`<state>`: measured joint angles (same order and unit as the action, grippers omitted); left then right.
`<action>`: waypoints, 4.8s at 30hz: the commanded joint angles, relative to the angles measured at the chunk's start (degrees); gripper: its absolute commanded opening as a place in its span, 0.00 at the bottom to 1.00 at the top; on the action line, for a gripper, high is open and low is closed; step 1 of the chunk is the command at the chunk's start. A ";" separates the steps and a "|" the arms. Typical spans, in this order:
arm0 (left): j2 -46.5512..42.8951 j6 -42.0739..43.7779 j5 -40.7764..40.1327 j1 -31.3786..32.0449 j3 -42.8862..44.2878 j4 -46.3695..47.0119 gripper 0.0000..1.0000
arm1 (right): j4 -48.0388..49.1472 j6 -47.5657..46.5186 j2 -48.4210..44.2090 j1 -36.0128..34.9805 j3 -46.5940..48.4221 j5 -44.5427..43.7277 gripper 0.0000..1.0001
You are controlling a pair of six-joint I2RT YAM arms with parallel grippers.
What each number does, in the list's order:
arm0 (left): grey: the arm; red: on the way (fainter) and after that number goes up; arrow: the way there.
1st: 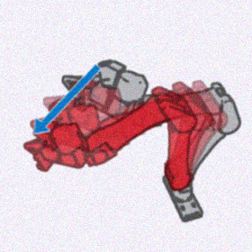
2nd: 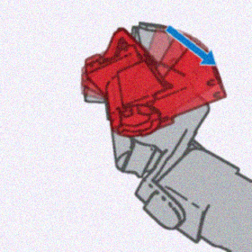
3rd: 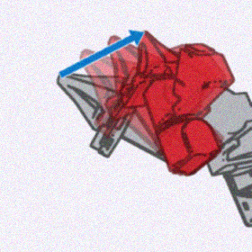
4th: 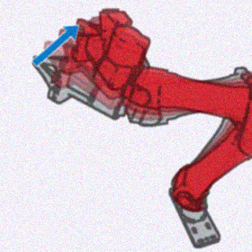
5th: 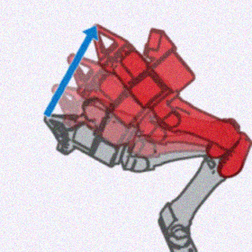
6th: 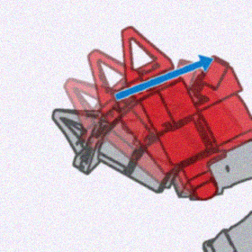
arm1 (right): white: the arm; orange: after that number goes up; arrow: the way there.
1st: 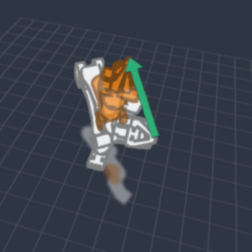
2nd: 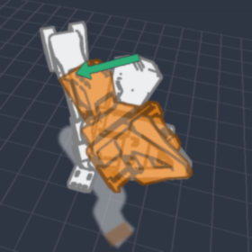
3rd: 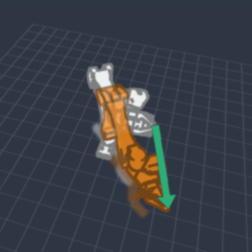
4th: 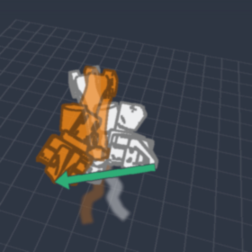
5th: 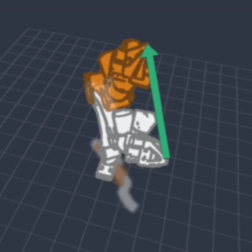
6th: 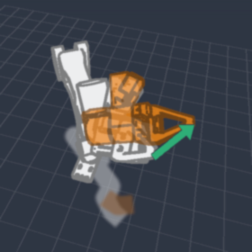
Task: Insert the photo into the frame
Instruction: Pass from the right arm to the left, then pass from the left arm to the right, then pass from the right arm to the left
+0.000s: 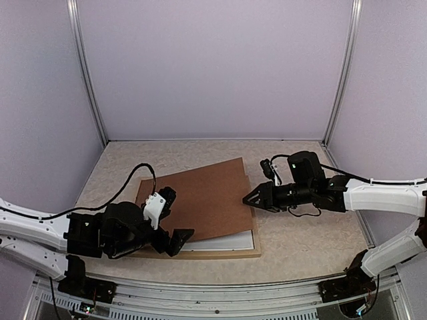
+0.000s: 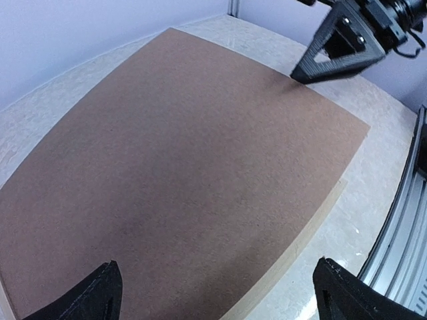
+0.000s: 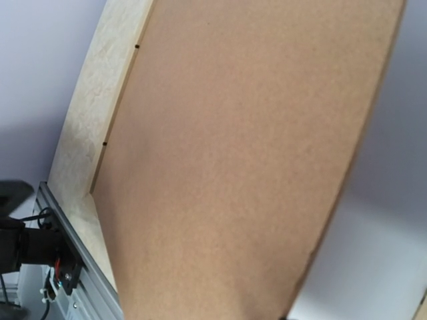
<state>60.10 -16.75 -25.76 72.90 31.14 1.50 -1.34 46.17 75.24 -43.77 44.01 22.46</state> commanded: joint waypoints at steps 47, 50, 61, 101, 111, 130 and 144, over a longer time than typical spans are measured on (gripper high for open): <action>32.73 9.41 -41.84 13.93 14.04 -3.34 0.62 | 2.59 0.98 2.98 -2.64 4.37 1.31 0.42; 32.51 8.48 -42.48 14.02 13.91 -3.35 0.59 | 1.74 1.02 2.74 -2.67 4.79 0.21 0.47; 31.62 5.59 -42.53 14.02 13.26 -4.12 0.57 | -4.40 2.69 3.54 -2.04 5.91 -5.86 0.68; 25.56 -1.15 -21.31 13.62 12.63 -12.32 0.99 | 16.94 10.25 11.24 7.63 2.92 5.66 0.00; 7.32 -8.27 3.52 -5.94 10.42 -12.26 0.99 | 25.66 13.82 10.51 8.74 -1.03 9.81 0.00; 6.93 -16.30 35.10 -50.49 3.95 -17.38 0.99 | 43.24 22.31 13.65 10.11 -6.68 15.50 0.00; 12.42 -19.11 45.48 -56.73 0.42 -7.39 0.99 | 55.98 30.30 15.19 12.38 -9.64 19.56 0.00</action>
<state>71.64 -34.57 14.87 17.12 32.62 -11.16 43.35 72.93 89.65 -32.40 34.74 38.96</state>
